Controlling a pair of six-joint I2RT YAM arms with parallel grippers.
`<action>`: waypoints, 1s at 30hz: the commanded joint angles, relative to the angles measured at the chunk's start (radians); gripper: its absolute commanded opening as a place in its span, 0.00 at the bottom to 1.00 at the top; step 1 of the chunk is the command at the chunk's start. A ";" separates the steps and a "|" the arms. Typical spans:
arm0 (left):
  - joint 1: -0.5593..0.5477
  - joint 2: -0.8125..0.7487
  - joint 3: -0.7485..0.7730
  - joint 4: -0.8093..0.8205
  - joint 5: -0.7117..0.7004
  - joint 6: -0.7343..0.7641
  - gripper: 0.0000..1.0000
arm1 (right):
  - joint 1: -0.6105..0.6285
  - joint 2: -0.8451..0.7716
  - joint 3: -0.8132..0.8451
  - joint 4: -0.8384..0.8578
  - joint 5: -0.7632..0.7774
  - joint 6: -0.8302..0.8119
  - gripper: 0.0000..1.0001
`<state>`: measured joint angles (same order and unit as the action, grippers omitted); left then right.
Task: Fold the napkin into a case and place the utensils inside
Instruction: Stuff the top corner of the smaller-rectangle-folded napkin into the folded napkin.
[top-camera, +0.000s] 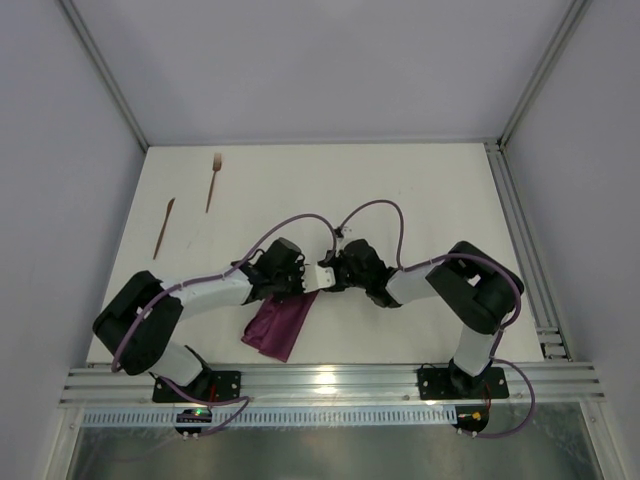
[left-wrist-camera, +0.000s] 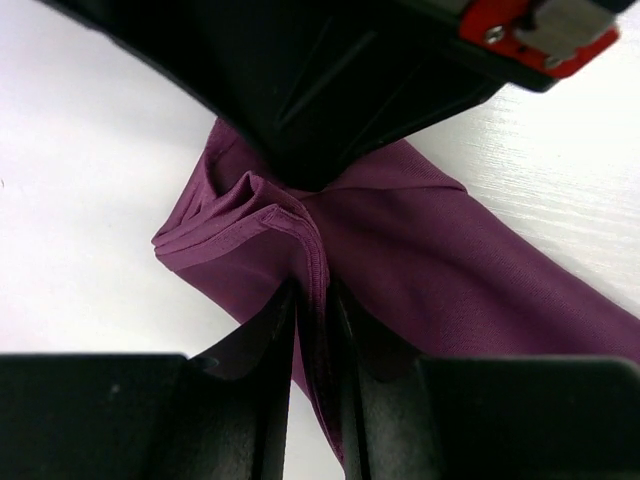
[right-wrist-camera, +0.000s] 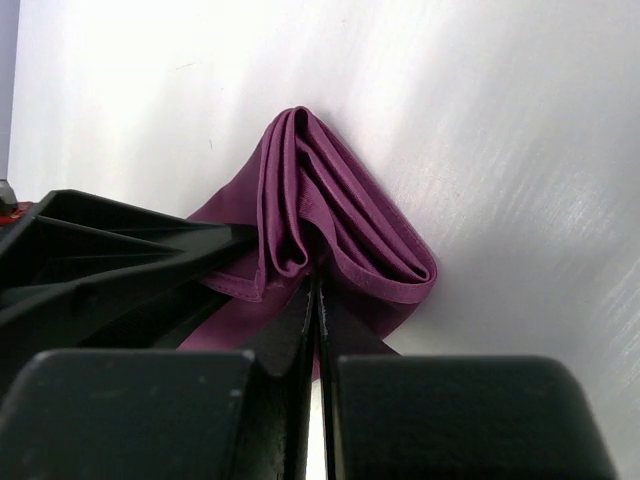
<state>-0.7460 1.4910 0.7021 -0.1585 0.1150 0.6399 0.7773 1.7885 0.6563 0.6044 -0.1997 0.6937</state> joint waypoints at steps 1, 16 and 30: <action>-0.007 0.037 0.043 -0.085 0.052 0.058 0.22 | -0.006 0.003 0.040 0.054 -0.017 0.026 0.04; 0.002 0.054 0.054 -0.223 0.118 0.161 0.19 | -0.032 -0.014 -0.007 0.109 -0.038 0.038 0.04; 0.004 0.120 0.112 -0.395 0.172 0.282 0.18 | -0.039 -0.011 -0.009 0.147 -0.069 0.049 0.04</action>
<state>-0.7433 1.5581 0.8154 -0.3698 0.2131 0.8753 0.7422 1.7893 0.6388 0.6842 -0.2695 0.7345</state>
